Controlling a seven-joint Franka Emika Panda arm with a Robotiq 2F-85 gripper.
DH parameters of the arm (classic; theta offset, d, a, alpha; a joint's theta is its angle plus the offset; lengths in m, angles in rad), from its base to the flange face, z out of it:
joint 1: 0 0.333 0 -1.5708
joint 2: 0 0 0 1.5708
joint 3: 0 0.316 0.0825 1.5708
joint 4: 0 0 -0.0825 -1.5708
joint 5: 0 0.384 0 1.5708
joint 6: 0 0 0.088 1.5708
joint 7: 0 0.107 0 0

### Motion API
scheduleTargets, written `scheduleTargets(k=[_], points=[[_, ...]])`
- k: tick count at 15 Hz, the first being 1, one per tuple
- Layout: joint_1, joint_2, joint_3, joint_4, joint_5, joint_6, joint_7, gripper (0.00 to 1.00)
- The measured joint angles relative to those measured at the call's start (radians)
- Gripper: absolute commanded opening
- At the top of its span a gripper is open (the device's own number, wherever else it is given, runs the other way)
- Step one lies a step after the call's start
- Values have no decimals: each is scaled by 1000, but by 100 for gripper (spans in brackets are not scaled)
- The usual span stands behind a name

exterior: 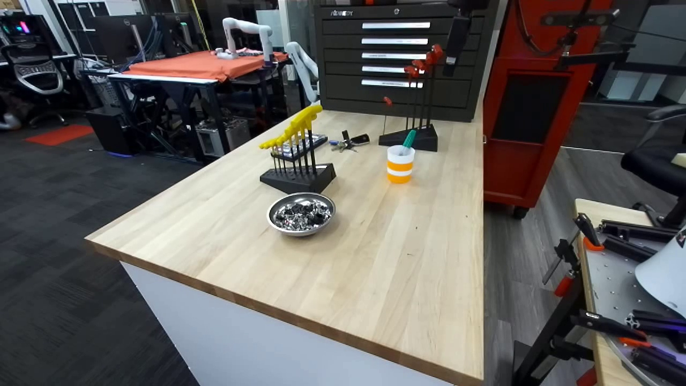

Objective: Remove the green marker from the white and orange mug and place it on the table

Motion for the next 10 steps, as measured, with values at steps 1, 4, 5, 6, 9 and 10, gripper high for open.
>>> scheduleTargets(k=[1, 4, 5, 6, 9, 10], points=[[-2, 16, -6, 8, 0, 9, -25, 100], [-4, 63, -19, 39, 0, 29, -123, 100], [-4, 77, -22, 51, 0, 31, -153, 100], [-5, 90, -24, 63, 0, 31, -173, 100], [-5, 104, -25, 78, 0, 31, -191, 100], [-5, 105, -25, 79, 0, 31, -192, 100]])
